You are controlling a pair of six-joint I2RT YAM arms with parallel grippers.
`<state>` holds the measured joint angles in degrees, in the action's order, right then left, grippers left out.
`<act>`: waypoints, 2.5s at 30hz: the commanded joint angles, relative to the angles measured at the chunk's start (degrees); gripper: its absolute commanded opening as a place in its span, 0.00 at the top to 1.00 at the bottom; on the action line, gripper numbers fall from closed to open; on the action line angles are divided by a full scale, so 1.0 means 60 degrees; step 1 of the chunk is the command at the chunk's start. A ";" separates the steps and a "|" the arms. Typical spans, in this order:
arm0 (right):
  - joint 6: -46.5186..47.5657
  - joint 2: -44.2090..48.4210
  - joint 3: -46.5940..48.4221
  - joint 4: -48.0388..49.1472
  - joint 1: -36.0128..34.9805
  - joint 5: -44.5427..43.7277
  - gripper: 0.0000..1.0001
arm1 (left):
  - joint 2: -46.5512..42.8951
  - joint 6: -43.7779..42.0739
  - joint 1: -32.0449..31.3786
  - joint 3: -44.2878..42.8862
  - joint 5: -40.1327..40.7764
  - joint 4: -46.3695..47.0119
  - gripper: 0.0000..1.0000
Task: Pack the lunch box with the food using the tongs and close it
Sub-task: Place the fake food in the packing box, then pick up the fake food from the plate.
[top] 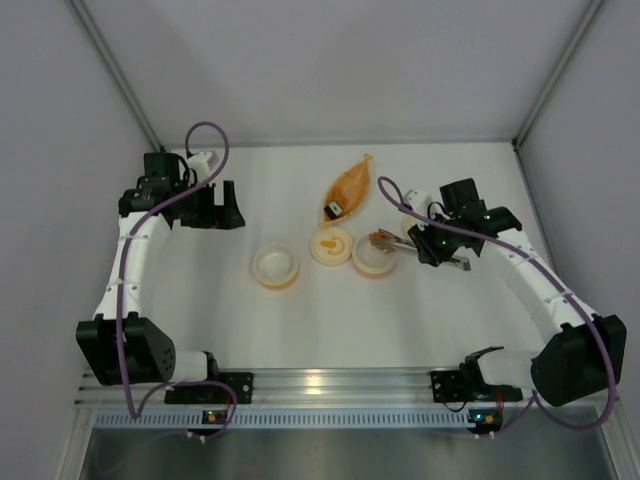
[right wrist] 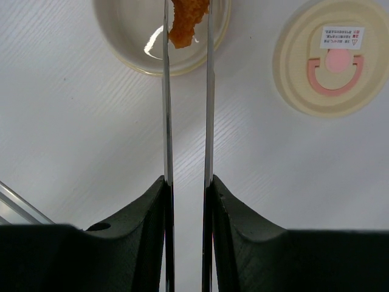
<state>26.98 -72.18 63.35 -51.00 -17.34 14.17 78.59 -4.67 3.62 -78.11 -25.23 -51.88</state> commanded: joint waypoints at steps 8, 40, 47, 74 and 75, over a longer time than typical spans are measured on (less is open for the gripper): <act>0.0454 -0.0318 -0.0202 0.1000 0.0005 -0.0004 0.97 | -0.0105 -0.0189 0.0042 0.0112 -0.0072 0.0282 0.02; 0.0191 -0.0186 0.1671 -0.0039 -0.0039 0.0391 0.55 | -0.0149 -0.0248 0.0056 -0.0019 -0.0159 0.0194 0.02; -0.1243 -0.1429 0.3399 0.0019 -0.0039 0.1123 0.57 | 0.0027 -0.0218 0.0042 -0.0093 -0.0306 0.0238 0.02; -0.5903 -0.6587 0.7107 0.0385 -0.0537 0.0714 0.51 | 0.0115 -0.0277 0.0056 0.0683 0.0031 0.0677 0.02; -0.5889 -0.6631 0.7136 0.0356 -0.0566 0.0714 0.51 | 0.0115 -0.0262 0.0042 0.0713 0.0045 0.0692 0.02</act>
<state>-6.76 -111.28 102.52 -50.37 -19.55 19.03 80.07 -5.74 3.62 -74.39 -24.64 -50.54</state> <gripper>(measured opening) 0.491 0.982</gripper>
